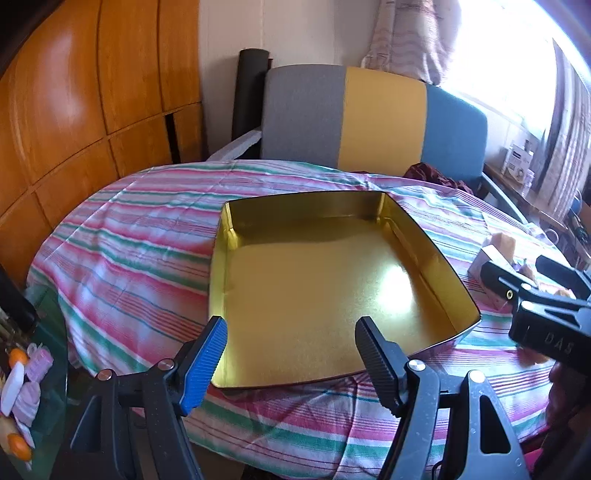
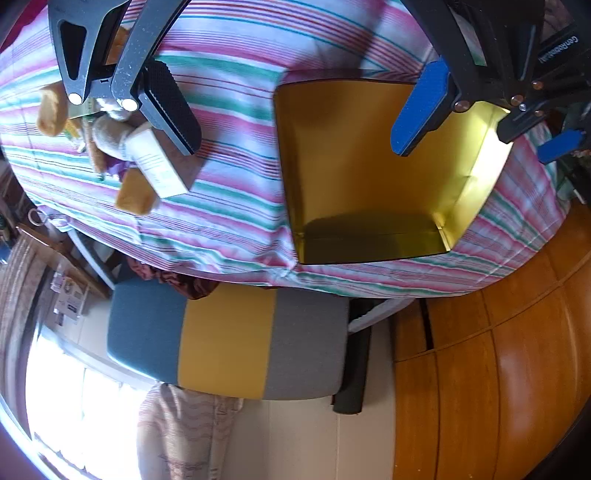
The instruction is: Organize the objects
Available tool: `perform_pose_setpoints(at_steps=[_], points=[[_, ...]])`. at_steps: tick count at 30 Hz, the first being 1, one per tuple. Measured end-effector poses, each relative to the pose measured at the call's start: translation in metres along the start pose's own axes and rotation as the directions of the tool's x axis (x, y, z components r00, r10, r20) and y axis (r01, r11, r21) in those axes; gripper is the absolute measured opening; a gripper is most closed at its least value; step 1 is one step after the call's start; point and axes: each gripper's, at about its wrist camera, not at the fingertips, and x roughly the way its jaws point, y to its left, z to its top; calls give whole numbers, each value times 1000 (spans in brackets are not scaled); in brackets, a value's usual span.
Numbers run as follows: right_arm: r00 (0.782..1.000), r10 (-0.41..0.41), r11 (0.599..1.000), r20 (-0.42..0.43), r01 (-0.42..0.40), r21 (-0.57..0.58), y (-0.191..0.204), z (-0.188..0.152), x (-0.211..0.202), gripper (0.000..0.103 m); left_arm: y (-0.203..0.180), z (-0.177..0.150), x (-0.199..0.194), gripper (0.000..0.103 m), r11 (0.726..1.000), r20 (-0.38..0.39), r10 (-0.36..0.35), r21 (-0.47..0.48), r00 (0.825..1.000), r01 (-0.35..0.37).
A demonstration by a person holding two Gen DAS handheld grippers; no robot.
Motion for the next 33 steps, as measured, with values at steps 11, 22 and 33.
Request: perform_pose_setpoints(at_steps=[11,22,33], points=[[992,-125,992,-13,125,32,-66,-2,-4,103,-40,17,18,73,987,-87,-143,63,986,148],[970,-233,921,-66,242,306,-236,-7,-8,103,-115,39,31,72,907,-221,-371,124,902,403],[980,-179,773,-89,196,604,-320,-41,-3,103,-211,65,78,77,852,-340,-467,73,816,518]])
